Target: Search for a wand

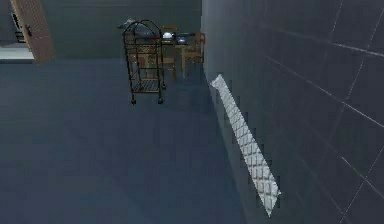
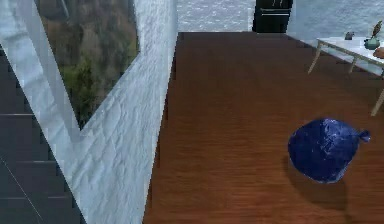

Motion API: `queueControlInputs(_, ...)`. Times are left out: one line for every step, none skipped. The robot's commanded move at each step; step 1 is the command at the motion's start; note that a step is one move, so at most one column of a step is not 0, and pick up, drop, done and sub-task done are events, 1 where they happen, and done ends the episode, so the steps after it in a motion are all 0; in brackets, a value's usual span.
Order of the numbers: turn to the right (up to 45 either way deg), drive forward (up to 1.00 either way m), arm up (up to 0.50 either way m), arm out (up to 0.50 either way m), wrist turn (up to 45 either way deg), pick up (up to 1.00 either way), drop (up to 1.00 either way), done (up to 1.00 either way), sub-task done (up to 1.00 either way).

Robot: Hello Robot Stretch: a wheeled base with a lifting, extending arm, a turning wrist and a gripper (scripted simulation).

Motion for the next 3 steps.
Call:
queueControlInputs(0.0, 1.0, 0.0, 0.0, 0.0, 0.0, 0.0, 0.0, 0.0)
queueControlInputs(0.0, 1.0, 0.0, 0.0, 0.0, 0.0, 0.0, 0.0, 0.0)
queueControlInputs(0.0, 1.0, 0.0, 0.0, 0.0, 0.0, 0.0, 0.0, 0.0)
